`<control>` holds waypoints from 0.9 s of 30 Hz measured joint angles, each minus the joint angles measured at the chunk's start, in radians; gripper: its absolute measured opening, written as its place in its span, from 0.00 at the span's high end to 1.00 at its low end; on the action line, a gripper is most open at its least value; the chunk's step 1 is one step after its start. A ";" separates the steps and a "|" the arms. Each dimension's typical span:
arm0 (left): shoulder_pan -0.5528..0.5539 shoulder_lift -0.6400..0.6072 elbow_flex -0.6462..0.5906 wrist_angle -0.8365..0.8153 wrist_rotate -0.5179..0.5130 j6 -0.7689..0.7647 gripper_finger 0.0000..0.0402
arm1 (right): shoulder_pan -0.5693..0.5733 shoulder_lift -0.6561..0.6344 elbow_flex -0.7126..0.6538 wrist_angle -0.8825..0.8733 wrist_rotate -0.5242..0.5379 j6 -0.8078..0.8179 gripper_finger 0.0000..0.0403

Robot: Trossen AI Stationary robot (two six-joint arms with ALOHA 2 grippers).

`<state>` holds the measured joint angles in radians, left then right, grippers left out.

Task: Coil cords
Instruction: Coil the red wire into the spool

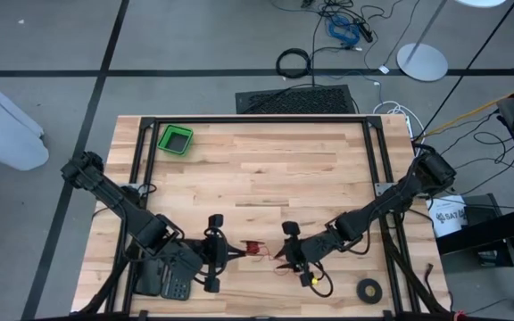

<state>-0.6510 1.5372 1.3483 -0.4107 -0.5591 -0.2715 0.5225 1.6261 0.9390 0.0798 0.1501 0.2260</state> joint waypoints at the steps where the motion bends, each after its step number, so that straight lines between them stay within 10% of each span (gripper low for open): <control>1: 0.000 0.000 0.000 0.000 0.000 0.001 0.99 | -0.003 0.003 0.000 0.006 -0.001 0.000 0.69; 27: -0.006 0.000 0.000 -0.001 0.004 0.007 0.99 | -0.013 0.000 0.018 -0.121 -0.048 -0.005 0.99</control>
<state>-0.6571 1.5368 1.3483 -0.4114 -0.5553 -0.2649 0.5097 1.6257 0.9566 -0.0409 0.1018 0.2210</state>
